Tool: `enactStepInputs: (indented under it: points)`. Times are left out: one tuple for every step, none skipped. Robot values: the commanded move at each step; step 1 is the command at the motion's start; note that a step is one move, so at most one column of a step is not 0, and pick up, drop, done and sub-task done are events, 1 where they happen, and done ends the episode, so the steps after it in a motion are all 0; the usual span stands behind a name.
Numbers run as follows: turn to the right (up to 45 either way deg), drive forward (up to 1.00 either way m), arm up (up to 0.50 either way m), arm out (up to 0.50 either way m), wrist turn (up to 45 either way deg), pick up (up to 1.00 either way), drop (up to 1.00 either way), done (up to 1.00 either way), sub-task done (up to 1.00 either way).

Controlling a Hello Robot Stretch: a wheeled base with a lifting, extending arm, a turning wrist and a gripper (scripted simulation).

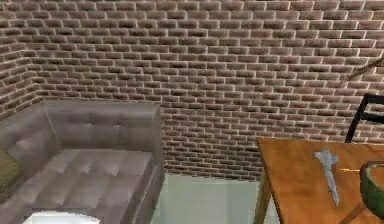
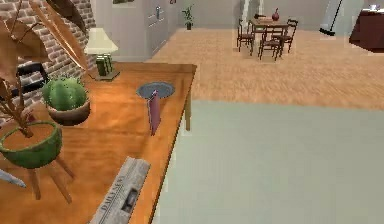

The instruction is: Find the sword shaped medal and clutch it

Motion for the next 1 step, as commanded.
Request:
enactStepInputs:
  points:
    - [0.0, 0.50, 0.00, 0.00, 0.0, 0.00, 0.00, 0.00, 0.00]
